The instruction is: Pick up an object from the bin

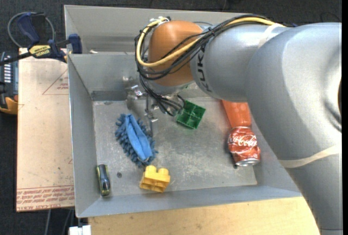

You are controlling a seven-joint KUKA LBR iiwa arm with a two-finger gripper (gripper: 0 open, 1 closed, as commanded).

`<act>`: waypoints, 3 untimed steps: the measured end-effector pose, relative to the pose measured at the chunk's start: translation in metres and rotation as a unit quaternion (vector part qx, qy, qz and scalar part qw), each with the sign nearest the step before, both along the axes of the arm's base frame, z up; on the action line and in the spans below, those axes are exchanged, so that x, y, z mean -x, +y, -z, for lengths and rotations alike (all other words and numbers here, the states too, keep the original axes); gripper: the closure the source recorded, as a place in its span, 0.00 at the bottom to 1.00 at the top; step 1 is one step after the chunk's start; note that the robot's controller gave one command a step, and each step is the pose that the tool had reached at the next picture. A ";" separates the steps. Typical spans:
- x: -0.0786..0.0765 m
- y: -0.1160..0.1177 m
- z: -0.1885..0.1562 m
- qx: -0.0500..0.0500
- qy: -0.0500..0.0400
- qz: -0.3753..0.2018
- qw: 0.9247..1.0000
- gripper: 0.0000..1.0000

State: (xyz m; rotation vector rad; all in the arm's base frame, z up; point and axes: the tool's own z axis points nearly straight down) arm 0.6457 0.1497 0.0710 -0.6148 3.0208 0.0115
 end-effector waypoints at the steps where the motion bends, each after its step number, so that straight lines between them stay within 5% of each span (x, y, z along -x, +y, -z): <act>1: 0.012 -0.001 -0.069 0.011 -0.008 -0.213 0.977 0.00; 2: 0.005 0.029 -0.011 -0.004 0.001 0.052 0.999 0.00; 3: 0.047 0.015 -0.010 0.005 -0.005 -0.109 0.994 0.00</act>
Offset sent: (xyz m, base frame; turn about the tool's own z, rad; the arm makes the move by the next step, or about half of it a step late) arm -0.0056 0.0344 -0.0010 0.2014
